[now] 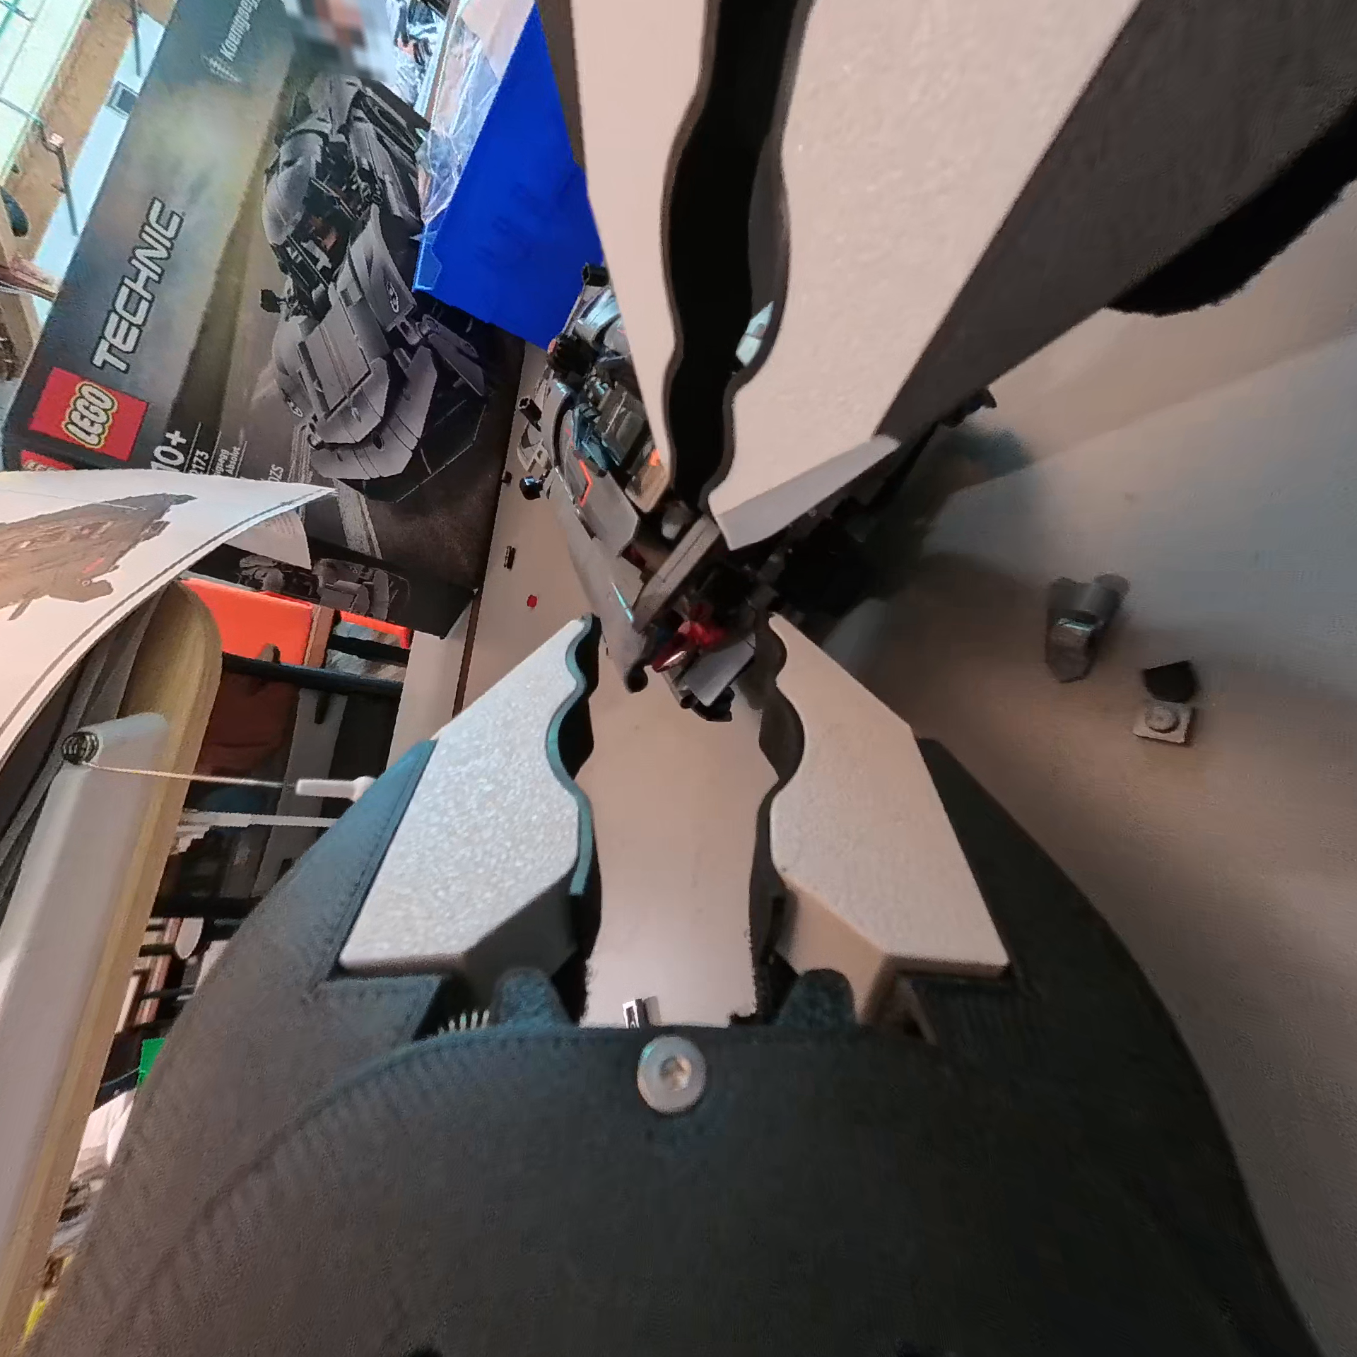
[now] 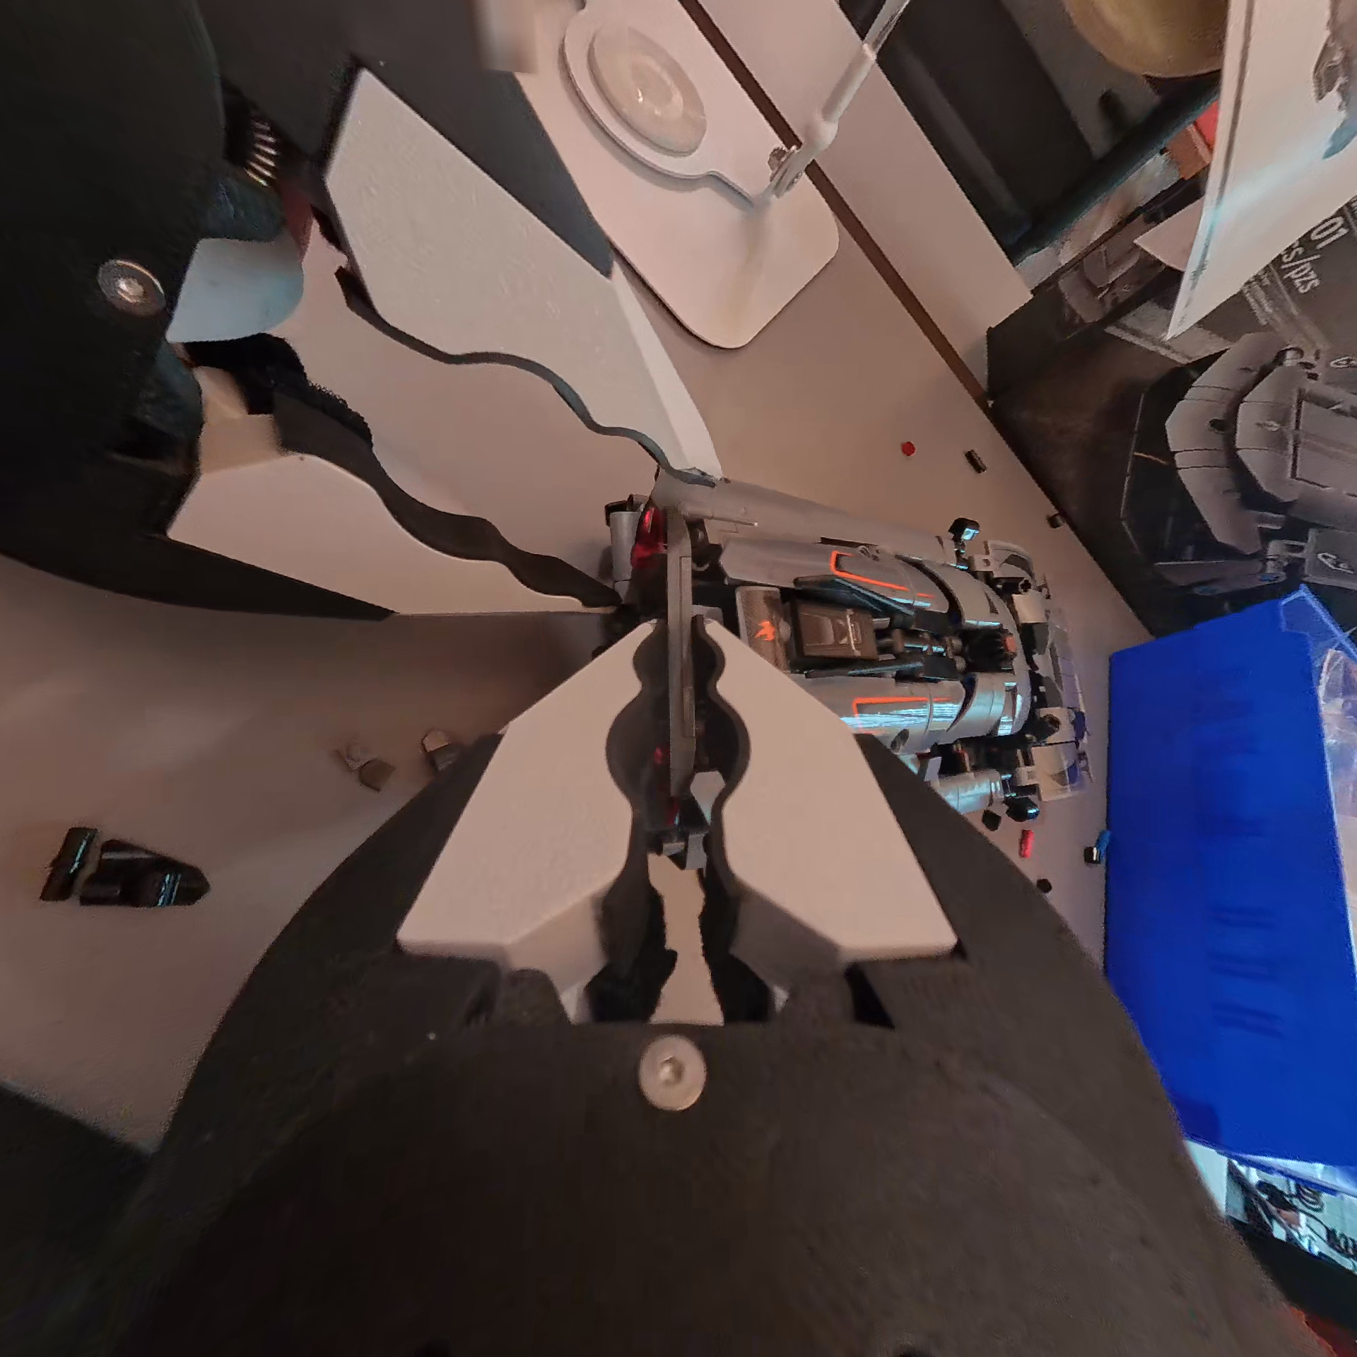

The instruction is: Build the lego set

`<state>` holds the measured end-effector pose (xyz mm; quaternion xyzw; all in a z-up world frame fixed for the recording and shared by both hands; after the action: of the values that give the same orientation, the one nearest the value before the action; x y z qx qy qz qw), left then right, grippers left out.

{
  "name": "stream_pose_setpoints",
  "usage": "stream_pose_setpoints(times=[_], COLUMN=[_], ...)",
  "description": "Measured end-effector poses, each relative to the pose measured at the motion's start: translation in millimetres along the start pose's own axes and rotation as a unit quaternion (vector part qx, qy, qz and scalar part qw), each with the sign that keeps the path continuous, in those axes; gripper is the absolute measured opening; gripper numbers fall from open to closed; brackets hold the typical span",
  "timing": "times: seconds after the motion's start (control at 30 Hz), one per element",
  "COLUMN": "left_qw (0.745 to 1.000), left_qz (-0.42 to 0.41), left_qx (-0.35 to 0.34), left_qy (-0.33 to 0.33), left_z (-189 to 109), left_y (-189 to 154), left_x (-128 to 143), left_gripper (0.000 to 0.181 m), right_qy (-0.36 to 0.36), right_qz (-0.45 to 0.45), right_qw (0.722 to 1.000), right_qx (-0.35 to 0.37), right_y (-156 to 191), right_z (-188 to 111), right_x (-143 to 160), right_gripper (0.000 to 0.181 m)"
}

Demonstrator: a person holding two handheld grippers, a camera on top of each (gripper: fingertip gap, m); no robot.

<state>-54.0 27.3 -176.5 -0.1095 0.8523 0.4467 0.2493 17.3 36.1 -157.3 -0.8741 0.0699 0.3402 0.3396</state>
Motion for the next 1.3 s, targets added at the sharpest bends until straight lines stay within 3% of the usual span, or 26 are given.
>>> stream_pose_setpoints(times=[0.5,0.77,1.0,1.3], left_qw=[0.999,0.999,0.997,0.997], left_qz=[0.007,0.039,0.068,0.07], left_qx=[-0.035,-0.036,-0.033,-0.029], left_qy=[0.007,0.003,-0.003,-0.005], left_z=[8.0,4.6,2.6,2.7], left_y=[1.6,-2.7,-8.8,-11.0], left_x=[-2.0,-8.7,-16.8,-17.7], left_gripper=[0.043,0.036,0.018,0.016], right_qy=[0.008,0.009,0.008,-0.004], right_qz=[-0.018,-0.017,-0.017,-0.016], right_qw=[0.999,0.998,0.998,0.997], right_qx=[-0.027,-0.054,-0.064,-0.072], right_y=[-6.3,-6.6,-7.6,-8.2], right_z=[5.2,6.8,7.5,5.7], right_x=[-0.6,1.8,2.0,5.3], right_gripper=[0.005,0.005,0.004,0.006])
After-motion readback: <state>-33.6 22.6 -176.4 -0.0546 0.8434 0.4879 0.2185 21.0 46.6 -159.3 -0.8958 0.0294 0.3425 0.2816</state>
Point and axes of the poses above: each gripper's, where its closed fingertips meet, z out along the fingers, x out of its underside, y = z × x across the jaws, the point moved 6 cm from there along -z, back along the fingers, and after that the axes turned 6 degrees about x, right-handed, at the moved point
